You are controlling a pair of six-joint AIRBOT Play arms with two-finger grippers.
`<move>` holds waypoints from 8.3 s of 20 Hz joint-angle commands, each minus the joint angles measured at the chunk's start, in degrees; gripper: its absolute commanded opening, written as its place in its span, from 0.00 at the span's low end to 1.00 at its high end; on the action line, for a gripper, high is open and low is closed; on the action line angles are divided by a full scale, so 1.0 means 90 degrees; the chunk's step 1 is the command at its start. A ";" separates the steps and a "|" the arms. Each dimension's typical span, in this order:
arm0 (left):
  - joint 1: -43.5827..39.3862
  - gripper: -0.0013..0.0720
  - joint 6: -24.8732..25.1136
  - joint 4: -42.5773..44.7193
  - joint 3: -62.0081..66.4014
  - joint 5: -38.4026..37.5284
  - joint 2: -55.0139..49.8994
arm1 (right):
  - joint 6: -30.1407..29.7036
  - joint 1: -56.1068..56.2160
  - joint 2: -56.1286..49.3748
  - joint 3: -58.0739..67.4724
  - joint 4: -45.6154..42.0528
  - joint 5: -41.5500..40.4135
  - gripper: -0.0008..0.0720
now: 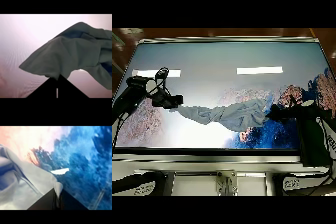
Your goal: Fold the shirts.
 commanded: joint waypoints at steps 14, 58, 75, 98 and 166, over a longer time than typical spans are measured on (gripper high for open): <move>0.0872 0.07 0.0622 0.0430 0.5255 0.1783 0.1384 | -0.2234 0.0005 0.3922 0.3798 -0.0321 -0.2385 0.11; 0.2453 0.94 0.2001 -0.2016 -0.0270 -0.2137 0.0508 | -0.0228 0.0012 0.4942 -0.1207 -0.1654 -0.0051 0.11; 0.0597 0.81 0.2390 -0.5685 -0.4777 0.2387 0.0568 | -0.0248 0.0012 0.4942 -0.1209 -0.1666 -0.0087 0.11; 0.2565 0.06 0.2856 -0.2412 0.4490 0.0391 0.4930 | -0.0617 0.0012 0.6156 0.4872 -0.2353 -0.0219 0.11; 0.3920 0.07 0.4180 -0.4835 -0.4056 0.0843 -0.0100 | -0.0204 -0.1443 0.1355 -0.0294 -0.1632 0.2613 0.95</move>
